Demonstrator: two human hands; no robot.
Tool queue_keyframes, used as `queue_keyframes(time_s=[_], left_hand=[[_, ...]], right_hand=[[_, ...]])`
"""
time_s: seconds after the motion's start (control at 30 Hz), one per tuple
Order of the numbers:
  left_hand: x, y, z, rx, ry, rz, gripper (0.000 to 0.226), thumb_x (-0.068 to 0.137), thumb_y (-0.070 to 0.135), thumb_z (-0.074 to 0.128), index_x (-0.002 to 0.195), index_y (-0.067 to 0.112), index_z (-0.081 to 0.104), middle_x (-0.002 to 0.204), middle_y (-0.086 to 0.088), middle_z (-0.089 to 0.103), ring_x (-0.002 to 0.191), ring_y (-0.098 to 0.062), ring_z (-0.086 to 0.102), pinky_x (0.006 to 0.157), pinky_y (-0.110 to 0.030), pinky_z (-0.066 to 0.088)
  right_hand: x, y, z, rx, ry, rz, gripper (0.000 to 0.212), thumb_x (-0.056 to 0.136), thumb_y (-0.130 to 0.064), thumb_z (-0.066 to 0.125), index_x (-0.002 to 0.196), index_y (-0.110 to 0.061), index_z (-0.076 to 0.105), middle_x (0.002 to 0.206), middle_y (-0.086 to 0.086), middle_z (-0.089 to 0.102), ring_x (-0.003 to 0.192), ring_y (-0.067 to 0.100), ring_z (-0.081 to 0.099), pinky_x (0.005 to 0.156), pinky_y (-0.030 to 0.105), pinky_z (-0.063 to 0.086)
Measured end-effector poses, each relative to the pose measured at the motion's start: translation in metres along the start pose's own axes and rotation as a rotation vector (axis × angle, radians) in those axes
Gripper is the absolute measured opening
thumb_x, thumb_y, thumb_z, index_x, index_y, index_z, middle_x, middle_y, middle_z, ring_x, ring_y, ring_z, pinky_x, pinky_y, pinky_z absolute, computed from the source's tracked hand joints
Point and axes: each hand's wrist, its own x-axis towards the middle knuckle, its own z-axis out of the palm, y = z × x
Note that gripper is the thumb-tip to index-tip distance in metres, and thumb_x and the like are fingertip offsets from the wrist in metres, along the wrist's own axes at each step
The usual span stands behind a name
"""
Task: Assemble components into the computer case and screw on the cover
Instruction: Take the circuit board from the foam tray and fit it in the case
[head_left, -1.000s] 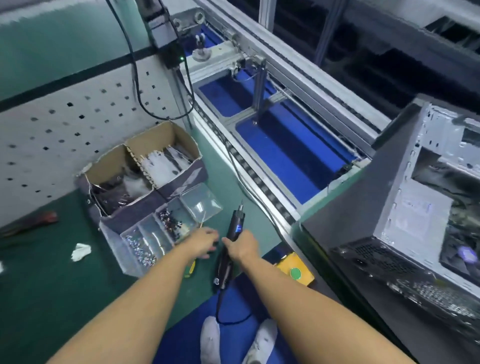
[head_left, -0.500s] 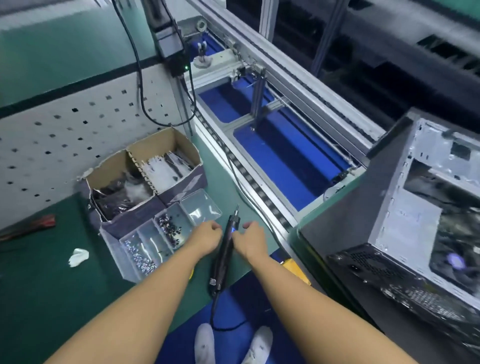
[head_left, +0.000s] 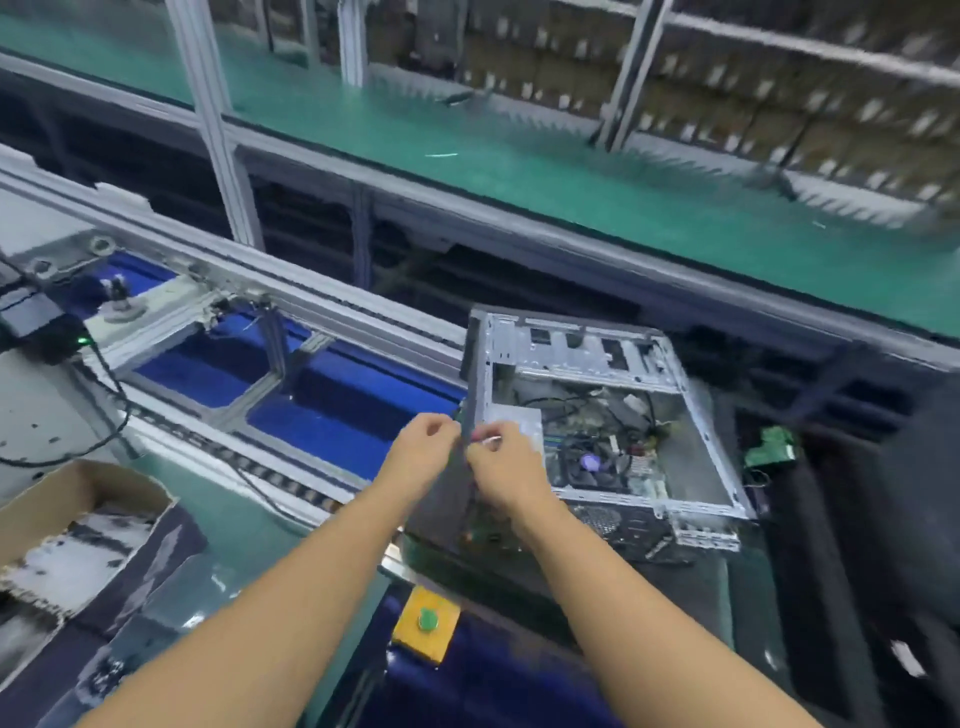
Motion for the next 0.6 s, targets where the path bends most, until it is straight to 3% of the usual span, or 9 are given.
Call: queue_keyframes(time_s=[0.07, 0.13, 0.23, 0.33, 0.47, 0.6], left_hand=[[0.002, 0.014, 0.026, 0.091, -0.071, 0.016, 0.033, 0.093, 0.038, 0.056, 0.122, 0.021, 0.057, 0.120, 0.003, 0.060, 0.103, -0.022, 0.060, 0.085, -0.035, 0.048], [0.005, 0.025, 0.051, 0.222, -0.095, 0.023, 0.050, 0.092, 0.038, 0.057, 0.136, 0.016, 0.049, 0.135, -0.009, 0.051, 0.111, -0.027, 0.055, 0.093, -0.037, 0.047], [0.015, 0.038, 0.078, 0.518, -0.043, 0.061, 0.069, 0.092, 0.041, 0.056, 0.152, 0.020, 0.030, 0.155, -0.015, 0.027, 0.134, -0.037, 0.037, 0.106, -0.046, 0.038], [0.029, 0.046, 0.091, 0.655, 0.050, 0.077, 0.071, 0.093, 0.036, 0.053, 0.154, 0.026, 0.020, 0.161, -0.011, 0.013, 0.135, -0.039, 0.035, 0.103, -0.051, 0.039], [0.058, 0.053, 0.095, 0.735, 0.091, -0.037, 0.056, 0.100, 0.020, 0.039, 0.151, 0.011, 0.019, 0.149, -0.018, 0.035, 0.124, -0.042, 0.047, 0.096, -0.048, 0.040], [0.071, 0.053, 0.106, 0.848, 0.138, 0.037, 0.049, 0.096, -0.001, 0.036, 0.144, 0.003, 0.029, 0.131, -0.022, 0.042, 0.107, -0.047, 0.056, 0.086, -0.048, 0.047]], right_hand=[[-0.002, 0.005, -0.038, 0.028, 0.113, 0.025, 0.015, 0.088, -0.012, 0.056, 0.090, -0.027, 0.055, 0.101, 0.008, 0.069, 0.083, 0.028, 0.062, 0.082, 0.044, 0.053], [-0.002, 0.011, -0.073, 0.015, 0.196, 0.028, 0.012, 0.089, -0.017, 0.056, 0.096, -0.026, 0.058, 0.104, 0.003, 0.067, 0.087, 0.027, 0.065, 0.080, 0.041, 0.052], [0.007, 0.027, -0.120, -0.076, 0.289, -0.001, 0.014, 0.094, -0.020, 0.056, 0.108, -0.022, 0.059, 0.110, 0.001, 0.066, 0.089, 0.017, 0.063, 0.078, 0.035, 0.051], [0.025, 0.044, -0.162, -0.258, 0.358, 0.049, 0.025, 0.095, -0.022, 0.056, 0.120, -0.018, 0.057, 0.120, 0.007, 0.062, 0.109, 0.027, 0.059, 0.092, 0.041, 0.051], [0.053, 0.070, -0.211, -0.669, 0.466, 0.131, 0.048, 0.095, -0.031, 0.057, 0.139, -0.018, 0.045, 0.139, 0.013, 0.049, 0.129, 0.034, 0.042, 0.104, 0.042, 0.040], [0.086, 0.100, -0.243, -0.818, 0.333, 0.241, 0.069, 0.102, -0.025, 0.049, 0.160, -0.020, 0.014, 0.155, 0.016, 0.035, 0.134, 0.035, 0.041, 0.101, 0.042, 0.039]])
